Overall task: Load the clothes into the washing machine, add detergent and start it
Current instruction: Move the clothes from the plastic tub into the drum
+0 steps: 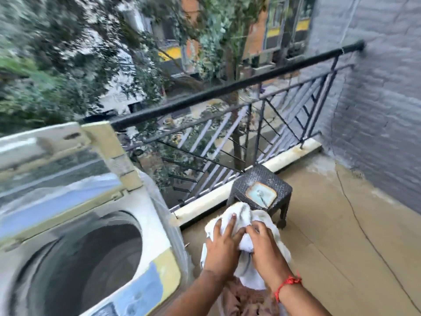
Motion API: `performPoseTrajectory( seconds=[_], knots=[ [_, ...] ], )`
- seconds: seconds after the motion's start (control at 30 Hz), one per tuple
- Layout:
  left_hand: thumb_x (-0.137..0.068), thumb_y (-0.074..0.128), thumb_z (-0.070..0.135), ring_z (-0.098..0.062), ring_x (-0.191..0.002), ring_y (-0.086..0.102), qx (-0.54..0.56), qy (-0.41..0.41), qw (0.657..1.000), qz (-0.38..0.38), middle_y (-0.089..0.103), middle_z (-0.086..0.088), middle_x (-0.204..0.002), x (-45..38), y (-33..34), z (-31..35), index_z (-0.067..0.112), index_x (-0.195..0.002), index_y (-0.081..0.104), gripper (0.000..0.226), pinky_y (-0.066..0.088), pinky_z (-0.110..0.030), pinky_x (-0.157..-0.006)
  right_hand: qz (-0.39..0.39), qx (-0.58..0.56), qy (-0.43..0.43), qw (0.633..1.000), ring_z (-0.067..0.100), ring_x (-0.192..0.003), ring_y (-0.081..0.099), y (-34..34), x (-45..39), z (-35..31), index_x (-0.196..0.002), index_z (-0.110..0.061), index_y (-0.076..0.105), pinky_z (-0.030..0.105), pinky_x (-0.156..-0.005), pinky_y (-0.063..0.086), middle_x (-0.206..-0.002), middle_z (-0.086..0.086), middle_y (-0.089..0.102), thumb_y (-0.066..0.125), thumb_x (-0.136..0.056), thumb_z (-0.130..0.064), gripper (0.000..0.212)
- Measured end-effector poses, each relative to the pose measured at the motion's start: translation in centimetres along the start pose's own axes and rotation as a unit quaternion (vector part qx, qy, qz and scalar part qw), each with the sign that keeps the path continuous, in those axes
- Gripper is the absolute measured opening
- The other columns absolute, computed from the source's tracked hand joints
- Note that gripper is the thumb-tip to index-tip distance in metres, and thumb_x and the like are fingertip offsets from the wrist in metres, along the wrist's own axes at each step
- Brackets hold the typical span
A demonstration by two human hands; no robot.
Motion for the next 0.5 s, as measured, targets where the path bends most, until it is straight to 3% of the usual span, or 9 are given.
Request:
performPoseTrajectory(
  seconds=[0.07,0.13,0.2,0.27,0.33,0.5],
  knots=[
    [-0.058,0.068,0.036,-0.033,-0.113,0.062,-0.01,-0.049,0.998,0.041,0.052,0.007,-0.141,0.9,-2.7,-2.5,0.044,-0.116,0.053,0.06,0.057,-0.043,-0.057,0.006,0.04,-0.057,0.998,0.001,-0.123,0.044,0.4,-2.0,-3.4,-0.112,-0.04,0.04,0.018,-0.105,0.034,-0.123,-0.016,0.042,0.045,-0.093,-0.004,0.041],
    [-0.062,0.068,0.031,-0.035,-0.116,0.059,0.005,-0.101,0.993,0.066,0.049,0.006,-0.144,2.2,-5.0,-4.8,0.044,-0.119,0.052,0.061,0.057,-0.046,-0.065,-0.004,0.027,-0.085,0.996,0.004,-0.124,0.045,1.5,-3.4,-6.3,-0.118,-0.037,0.045,0.012,-0.102,0.031,-0.126,-0.018,0.038,0.045,-0.091,-0.005,0.042],
    [-0.071,0.066,0.028,-0.036,-0.126,0.05,0.024,-0.15,0.985,0.083,0.039,0.007,-0.151,3.8,-7.0,-7.4,0.045,-0.125,0.048,0.06,0.055,-0.051,-0.07,-0.021,0.045,-0.138,0.989,0.008,-0.124,0.046,2.5,-4.4,-10.2,-0.123,-0.028,0.049,0.015,-0.102,0.032,-0.129,-0.011,0.04,0.049,-0.088,-0.004,0.043],
    [-0.083,0.049,0.028,-0.039,-0.136,0.034,0.046,-0.187,0.977,0.096,0.023,0.008,-0.159,5.5,-9.0,-10.1,0.044,-0.132,0.042,0.053,0.05,-0.057,-0.079,-0.009,0.062,-0.196,0.979,0.014,-0.119,0.049,3.6,-5.2,-14.3,-0.122,-0.021,0.053,0.02,-0.102,0.034,-0.127,0.0,0.046,0.057,-0.081,0.002,0.048],
    [-0.082,0.033,0.033,-0.04,-0.137,0.03,0.05,-0.225,0.965,0.127,0.019,0.007,-0.16,7.8,-11.4,-13.0,0.043,-0.133,0.042,0.054,0.049,-0.057,-0.081,-0.008,0.066,-0.242,0.968,0.019,-0.113,0.05,5.0,-5.6,-18.8,-0.117,-0.018,0.057,0.021,-0.099,0.033,-0.122,0.007,0.051,0.061,-0.072,0.008,0.052],
    [-0.087,0.054,0.026,-0.035,-0.142,0.018,0.074,-0.293,0.939,0.166,0.008,0.011,-0.161,13.0,-15.2,-20.3,0.043,-0.139,0.036,0.057,0.045,-0.055,-0.091,-0.036,0.065,-0.299,0.951,0.025,-0.107,0.053,9.0,-5.6,-29.0,-0.118,-0.015,0.057,0.031,-0.095,0.043,-0.125,0.009,0.051,0.061,-0.072,0.008,0.052]
  ],
)
Point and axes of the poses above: each hand's wrist, its own x-axis away from the middle knuckle, its own y-axis out of the palm, z = x × y, the point moved 1 cm from there along -x, towards the middle knuckle
